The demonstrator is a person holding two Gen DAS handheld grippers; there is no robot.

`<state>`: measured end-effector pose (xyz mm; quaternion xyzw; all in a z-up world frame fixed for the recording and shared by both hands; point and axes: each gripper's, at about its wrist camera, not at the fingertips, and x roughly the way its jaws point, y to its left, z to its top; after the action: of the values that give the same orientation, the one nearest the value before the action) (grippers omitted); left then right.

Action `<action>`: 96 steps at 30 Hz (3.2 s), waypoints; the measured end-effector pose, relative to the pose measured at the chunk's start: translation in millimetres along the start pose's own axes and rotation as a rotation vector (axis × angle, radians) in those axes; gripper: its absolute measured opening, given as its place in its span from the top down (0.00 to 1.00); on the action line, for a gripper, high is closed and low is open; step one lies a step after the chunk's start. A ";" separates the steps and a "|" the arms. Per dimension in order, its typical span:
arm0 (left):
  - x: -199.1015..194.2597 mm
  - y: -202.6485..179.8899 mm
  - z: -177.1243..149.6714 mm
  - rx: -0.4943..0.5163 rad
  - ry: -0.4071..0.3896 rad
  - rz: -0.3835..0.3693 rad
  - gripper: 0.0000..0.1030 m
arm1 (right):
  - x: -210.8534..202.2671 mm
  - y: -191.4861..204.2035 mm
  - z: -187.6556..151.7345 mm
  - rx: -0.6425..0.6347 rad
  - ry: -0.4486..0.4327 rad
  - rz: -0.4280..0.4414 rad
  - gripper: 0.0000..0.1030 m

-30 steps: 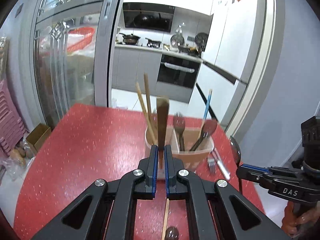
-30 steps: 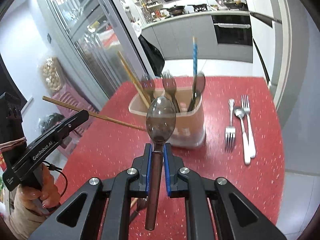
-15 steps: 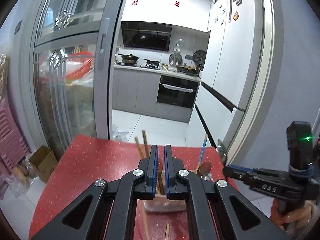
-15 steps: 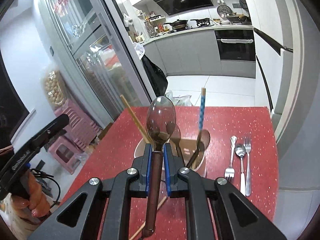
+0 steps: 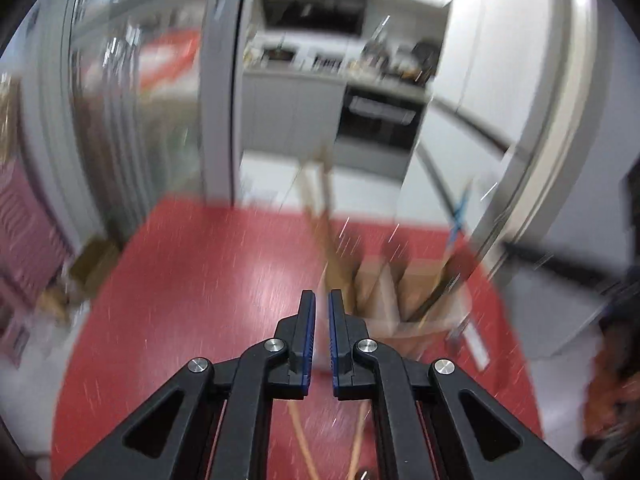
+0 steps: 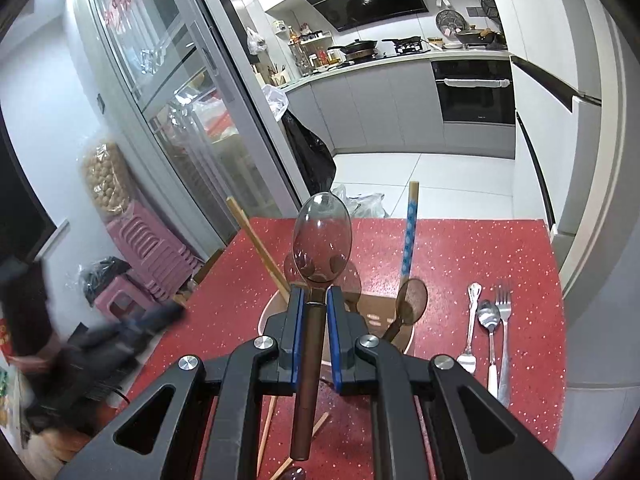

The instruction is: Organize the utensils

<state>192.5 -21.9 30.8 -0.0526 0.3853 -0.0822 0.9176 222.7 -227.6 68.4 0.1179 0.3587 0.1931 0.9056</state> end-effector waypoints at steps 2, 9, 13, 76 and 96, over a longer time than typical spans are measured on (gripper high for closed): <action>21.2 7.7 -19.7 -0.020 0.073 0.019 0.71 | -1.9 0.4 -8.3 -0.005 0.011 0.009 0.88; 79.9 34.7 -77.1 -0.130 0.245 0.079 0.71 | -4.6 0.4 -31.3 -0.011 0.039 0.020 0.88; 88.9 35.5 -85.1 -0.132 0.255 0.085 0.00 | -1.6 -4.6 -42.2 0.015 0.053 0.035 0.88; -75.4 -0.6 56.0 -0.029 -0.301 -0.106 0.72 | -15.1 -2.5 -32.3 0.009 0.000 0.033 0.88; -14.8 -9.9 74.6 -0.027 -0.250 -0.063 0.72 | 33.7 -12.7 16.2 -0.026 -0.208 -0.090 0.88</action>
<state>234.6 -26.4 94.7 -0.0872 0.2672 -0.0986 0.9546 259.8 -225.7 55.2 0.1093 0.2652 0.1435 0.9472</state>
